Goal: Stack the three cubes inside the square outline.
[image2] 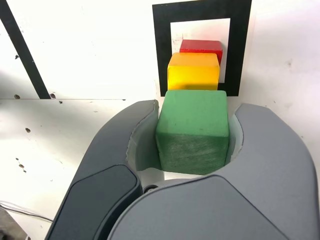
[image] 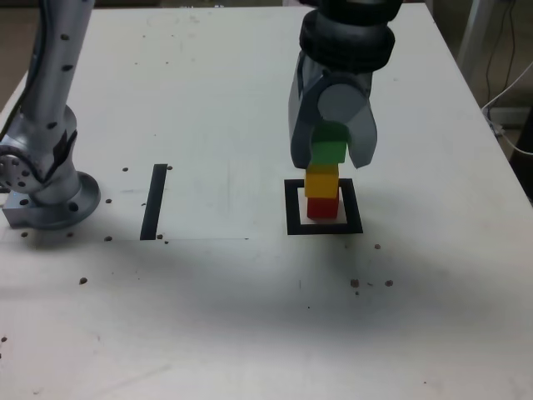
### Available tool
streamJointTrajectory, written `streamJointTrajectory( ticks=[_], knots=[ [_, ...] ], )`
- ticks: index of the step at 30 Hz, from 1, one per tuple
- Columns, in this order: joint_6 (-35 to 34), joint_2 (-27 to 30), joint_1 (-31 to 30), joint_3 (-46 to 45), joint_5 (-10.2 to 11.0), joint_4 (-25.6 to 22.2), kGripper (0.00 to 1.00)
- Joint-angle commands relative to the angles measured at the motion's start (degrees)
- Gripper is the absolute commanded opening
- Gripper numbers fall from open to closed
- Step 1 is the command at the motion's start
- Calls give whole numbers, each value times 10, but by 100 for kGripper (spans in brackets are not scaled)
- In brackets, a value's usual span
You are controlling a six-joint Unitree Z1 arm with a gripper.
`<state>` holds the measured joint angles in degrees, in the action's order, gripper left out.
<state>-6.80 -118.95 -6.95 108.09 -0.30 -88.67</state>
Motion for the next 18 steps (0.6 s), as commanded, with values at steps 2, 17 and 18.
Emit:
streamJointTrajectory(
  ticks=[2, 17, 18],
  knots=[
    [3, -7, 4, -1, -3, -7, 29],
    [9, -21, 12, -9, -7, -1, 29],
    [9, -21, 12, -10, -8, -1, 31]
  ],
)
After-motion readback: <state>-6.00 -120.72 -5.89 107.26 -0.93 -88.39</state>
